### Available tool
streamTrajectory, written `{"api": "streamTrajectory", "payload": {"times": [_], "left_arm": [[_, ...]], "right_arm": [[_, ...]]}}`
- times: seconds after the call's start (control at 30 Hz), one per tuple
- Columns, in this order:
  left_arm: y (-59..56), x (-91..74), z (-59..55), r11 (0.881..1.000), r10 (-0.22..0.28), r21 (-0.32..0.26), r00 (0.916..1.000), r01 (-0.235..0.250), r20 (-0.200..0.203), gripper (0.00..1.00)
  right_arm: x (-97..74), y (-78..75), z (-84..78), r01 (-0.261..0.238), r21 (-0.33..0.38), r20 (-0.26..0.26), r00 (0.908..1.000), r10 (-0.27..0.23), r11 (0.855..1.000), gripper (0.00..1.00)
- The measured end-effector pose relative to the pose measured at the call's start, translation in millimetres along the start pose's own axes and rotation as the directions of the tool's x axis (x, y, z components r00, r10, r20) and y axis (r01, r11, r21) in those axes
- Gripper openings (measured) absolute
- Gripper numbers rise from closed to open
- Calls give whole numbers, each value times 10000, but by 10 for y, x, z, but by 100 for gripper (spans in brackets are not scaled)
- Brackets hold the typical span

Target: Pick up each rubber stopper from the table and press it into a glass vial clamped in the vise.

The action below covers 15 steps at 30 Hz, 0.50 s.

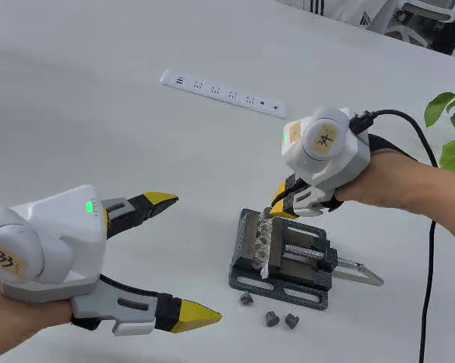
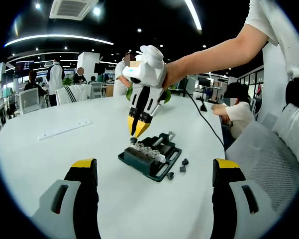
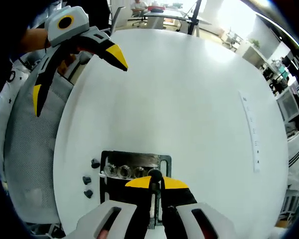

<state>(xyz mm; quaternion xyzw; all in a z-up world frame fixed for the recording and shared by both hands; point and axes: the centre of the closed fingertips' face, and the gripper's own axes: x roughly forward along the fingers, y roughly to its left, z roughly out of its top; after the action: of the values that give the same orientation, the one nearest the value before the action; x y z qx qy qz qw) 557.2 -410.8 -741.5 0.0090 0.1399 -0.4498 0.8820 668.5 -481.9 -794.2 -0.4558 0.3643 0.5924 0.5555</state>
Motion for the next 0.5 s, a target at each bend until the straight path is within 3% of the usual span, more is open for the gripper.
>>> {"api": "streamTrajectory", "payload": {"times": [0.2,0.5], "left_arm": [[-29,7,16,10000,-66,61,10000,67,-44,96],[-86,7,46,9995,-209,217,9996,213,-183,96]], "right_arm": [[-66,6,14,135,296,375,9992,-146,9995,7],[-279,21,22,664,859,1048,9916,-753,9941,12]]}}
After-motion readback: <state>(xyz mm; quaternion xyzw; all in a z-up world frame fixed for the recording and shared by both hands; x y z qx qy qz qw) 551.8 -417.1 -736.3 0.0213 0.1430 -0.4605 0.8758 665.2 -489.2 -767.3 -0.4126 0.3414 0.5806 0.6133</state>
